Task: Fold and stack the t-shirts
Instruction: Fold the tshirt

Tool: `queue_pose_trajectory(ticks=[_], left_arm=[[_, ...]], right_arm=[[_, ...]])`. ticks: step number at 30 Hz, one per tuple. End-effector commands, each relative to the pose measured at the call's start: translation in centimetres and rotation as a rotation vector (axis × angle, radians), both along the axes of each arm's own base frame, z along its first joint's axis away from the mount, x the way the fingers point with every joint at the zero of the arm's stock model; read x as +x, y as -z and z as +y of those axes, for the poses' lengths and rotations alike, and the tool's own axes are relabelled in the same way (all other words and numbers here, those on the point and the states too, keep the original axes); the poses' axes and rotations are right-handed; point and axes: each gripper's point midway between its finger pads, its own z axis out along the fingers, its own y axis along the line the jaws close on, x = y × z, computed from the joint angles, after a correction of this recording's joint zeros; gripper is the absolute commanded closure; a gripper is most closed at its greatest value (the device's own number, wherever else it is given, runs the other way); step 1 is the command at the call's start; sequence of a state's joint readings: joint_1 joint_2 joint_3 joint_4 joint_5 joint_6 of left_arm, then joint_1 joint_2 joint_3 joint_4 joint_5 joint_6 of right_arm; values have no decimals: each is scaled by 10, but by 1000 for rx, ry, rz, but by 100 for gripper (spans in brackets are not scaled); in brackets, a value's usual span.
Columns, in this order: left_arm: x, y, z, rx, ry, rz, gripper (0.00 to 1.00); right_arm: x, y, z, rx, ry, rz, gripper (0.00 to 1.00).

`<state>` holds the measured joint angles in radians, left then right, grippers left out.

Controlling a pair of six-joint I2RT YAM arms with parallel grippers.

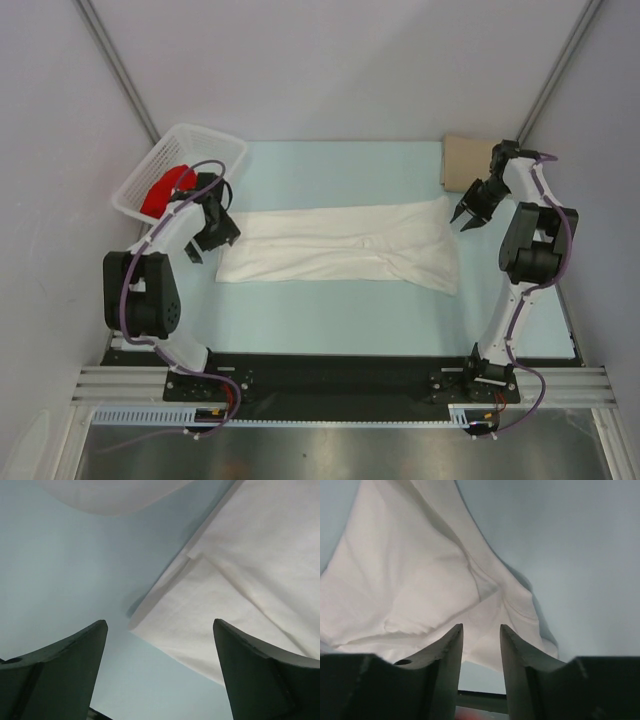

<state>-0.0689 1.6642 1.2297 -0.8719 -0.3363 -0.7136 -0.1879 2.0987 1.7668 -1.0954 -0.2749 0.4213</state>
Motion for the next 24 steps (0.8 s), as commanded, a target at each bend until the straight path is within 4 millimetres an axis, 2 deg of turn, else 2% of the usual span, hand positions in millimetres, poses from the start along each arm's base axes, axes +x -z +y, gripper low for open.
queue_pose_trajectory(ticks=[1, 2, 3, 4, 6, 8, 10, 11, 12, 13, 14, 16, 18, 19, 20, 21, 23, 24], left_arm=[[-1, -9, -5, -10, 103, -64, 8], [6, -10, -12, -34, 158, -98, 10], [2, -10, -17, -58, 186, -112, 12], [7, -11, -26, -106, 214, -147, 14], [7, -6, -34, -139, 264, -149, 14], [5, 2, -37, -152, 283, -120, 15], [8, 12, -36, -156, 296, -82, 21], [8, 15, -37, -158, 308, -69, 25], [9, 16, -35, -152, 307, -59, 32], [7, 23, -34, -146, 302, -30, 35], [5, 25, -33, -141, 297, -16, 38], [1, 28, -27, -116, 282, 6, 38], [-3, 34, -24, -105, 276, 36, 29], [-5, 38, -23, -107, 271, 49, 29], [-6, 41, -23, -108, 266, 61, 29], [-8, 45, -22, -110, 259, 75, 33], [-12, 54, -23, -132, 237, 101, 36], [-14, 58, -21, -140, 227, 107, 42]], right_arm=[[15, -18, -16, -102, -28, -51, 56], [14, -21, -21, -139, -32, -47, 54], [12, -25, -21, -148, -40, -44, 53], [9, -32, -18, -152, -47, -58, 52], [5, -35, -7, -128, -63, -74, 46], [-6, -39, 15, -81, -100, -78, 43], [-16, -40, 36, -33, -136, -77, 43], [-27, -41, 53, 8, -163, -71, 43], [-33, -40, 61, 25, -173, -59, 43], [-38, -40, 68, 44, -181, -55, 43], [-43, -46, 83, 85, -196, -69, 44], [-60, -39, 94, 128, -199, -28, 45], [-72, -36, 109, 215, -181, -14, 47], [-78, -32, 123, 241, -191, 2, 49], [-74, -30, 129, 262, -184, -18, 51], [-81, -21, 134, 283, -154, 20, 52], [-75, -12, 133, 254, -138, 6, 54], [-74, -6, 131, 237, -130, 14, 55]])
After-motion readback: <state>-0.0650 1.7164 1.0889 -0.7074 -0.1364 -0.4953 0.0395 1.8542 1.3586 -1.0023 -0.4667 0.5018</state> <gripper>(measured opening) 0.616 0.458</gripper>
